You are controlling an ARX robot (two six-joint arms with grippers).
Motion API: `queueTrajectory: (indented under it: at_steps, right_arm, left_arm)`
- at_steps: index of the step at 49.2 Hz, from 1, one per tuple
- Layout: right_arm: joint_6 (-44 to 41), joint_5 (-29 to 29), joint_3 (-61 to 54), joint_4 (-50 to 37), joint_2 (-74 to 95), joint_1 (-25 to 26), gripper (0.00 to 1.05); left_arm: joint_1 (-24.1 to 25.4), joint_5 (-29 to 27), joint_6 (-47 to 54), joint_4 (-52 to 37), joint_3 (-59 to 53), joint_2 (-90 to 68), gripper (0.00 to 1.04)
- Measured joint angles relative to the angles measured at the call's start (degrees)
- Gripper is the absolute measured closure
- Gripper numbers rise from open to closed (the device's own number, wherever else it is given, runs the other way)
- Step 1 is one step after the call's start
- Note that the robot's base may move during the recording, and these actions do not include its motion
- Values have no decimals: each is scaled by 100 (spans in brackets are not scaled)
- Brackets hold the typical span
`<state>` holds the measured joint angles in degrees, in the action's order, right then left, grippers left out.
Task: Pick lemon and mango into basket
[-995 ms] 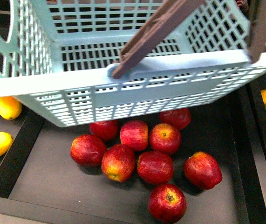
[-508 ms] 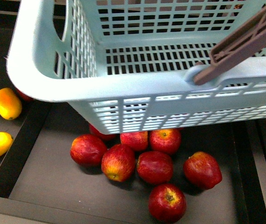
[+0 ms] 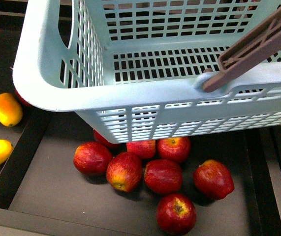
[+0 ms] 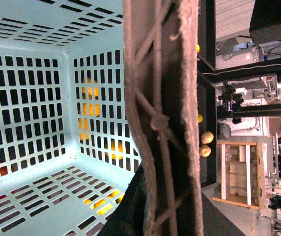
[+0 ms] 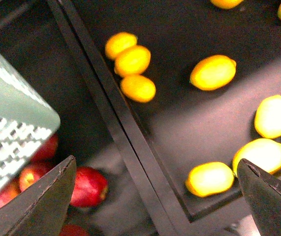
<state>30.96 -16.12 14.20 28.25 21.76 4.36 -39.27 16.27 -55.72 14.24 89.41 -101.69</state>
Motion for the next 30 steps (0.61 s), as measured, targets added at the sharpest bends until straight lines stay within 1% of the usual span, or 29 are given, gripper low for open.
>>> queueTrajectory:
  at_steps: [4,8,11,13,17,19,22,26,30]
  right_arm:
    - [131,295,195,-299,76,581,9]
    - [101,531,247,-501,247,1003,9]
    - [-4,796,247,-763,662,1554,9]
    - [-116,922,238,-1082,1126,1969,9]
    - [-254,1078,236,-1696,1965,2465,9]
    - [-321,1082,275,-2218,2833,2778,9]
    - [-400,1014,415,-2872,3945,2944,9]
    - [-461,933,691,-3534,5023,2959,9]
    - [-442,728,1200,-4074,6317,2953,9]
  left_arm:
    - [9,-35,2,0,-4,0,99]
    - [9,-37,13,0,-4,0,99]
    - [9,-31,4,0,-7,0,99]
    - [9,-28,4,0,-9,0,99]
    - [7,-17,7,0,-9,0,99]
    - [7,-15,4,0,-9,0,99]
    - [7,-15,2,0,-9,0,99]
    - [9,-26,7,0,-9,0,99]
    - [7,-26,7,0,-9,0,99]
